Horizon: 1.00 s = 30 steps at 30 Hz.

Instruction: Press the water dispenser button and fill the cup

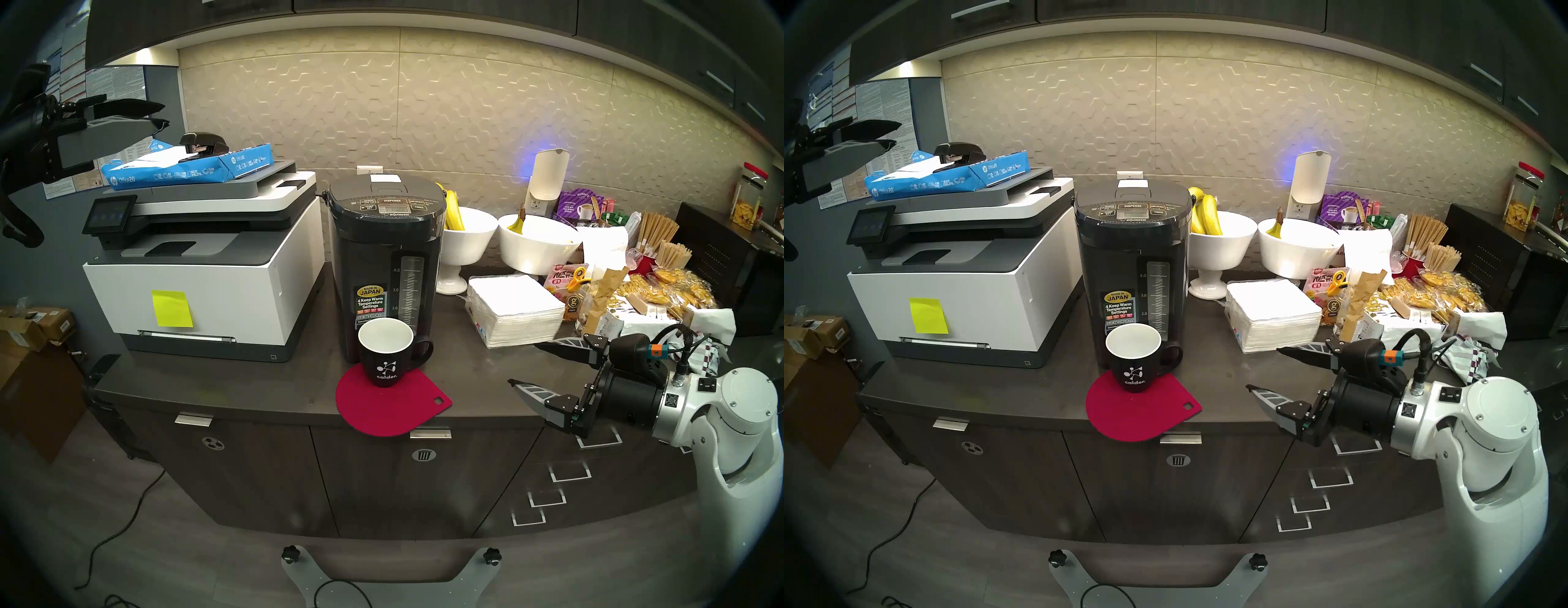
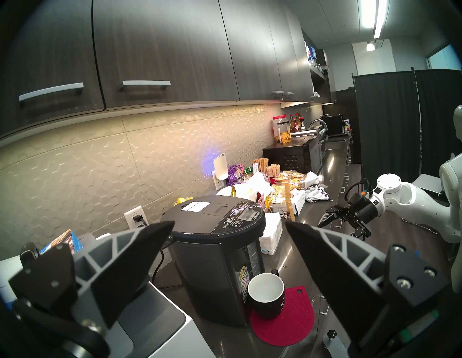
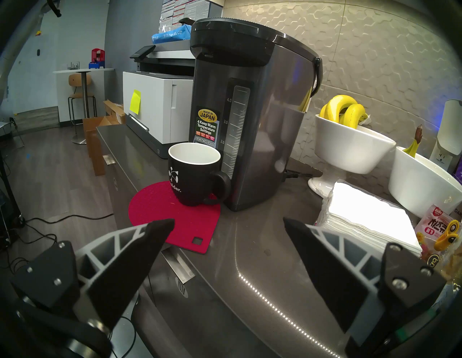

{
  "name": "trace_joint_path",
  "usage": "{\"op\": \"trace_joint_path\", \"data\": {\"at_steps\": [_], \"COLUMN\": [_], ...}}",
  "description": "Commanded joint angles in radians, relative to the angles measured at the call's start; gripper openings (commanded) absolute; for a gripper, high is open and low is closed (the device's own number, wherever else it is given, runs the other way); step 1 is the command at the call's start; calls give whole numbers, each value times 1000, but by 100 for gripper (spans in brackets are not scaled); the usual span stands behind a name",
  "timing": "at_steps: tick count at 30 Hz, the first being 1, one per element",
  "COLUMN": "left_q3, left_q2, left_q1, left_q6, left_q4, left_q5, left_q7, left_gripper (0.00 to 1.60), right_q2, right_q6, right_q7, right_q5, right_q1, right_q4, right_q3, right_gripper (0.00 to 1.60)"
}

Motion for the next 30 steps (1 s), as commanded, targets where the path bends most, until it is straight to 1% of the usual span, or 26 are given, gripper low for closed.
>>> {"op": "trace_joint_path", "data": {"at_steps": [1, 6, 9, 17, 24, 25, 30], "left_q3": [-15, 11, 41, 126, 187, 192, 218], "left_q2": [-14, 0, 32, 108, 173, 188, 237], "left_q1": [-4, -16, -35, -67, -92, -92, -118], "left_q6": [-15, -29, -31, -57, -76, -91, -100], "left_q4": [-3, 26, 64, 154, 151, 150, 146], "left_q5": [4, -11, -32, -40, -24, -7, 3], "left_q7": [-10, -13, -10, -17, 7, 3, 30], "left_gripper": [160, 160, 160, 160, 160, 160, 160], "right_q2": [1, 1, 1, 1, 1, 1, 1], "right_q6": [0, 0, 0, 0, 0, 0, -1], "right_q7": [0, 0, 0, 0, 0, 0, 0], "right_q5": [0, 0, 0, 0, 0, 0, 0], "right_q1": [1, 1, 1, 1, 1, 1, 1], "right_q4": [-9, -8, -8, -8, -8, -8, -8], "right_q3": [0, 0, 0, 0, 0, 0, 0], "right_gripper": [160, 160, 160, 160, 160, 160, 160]}}
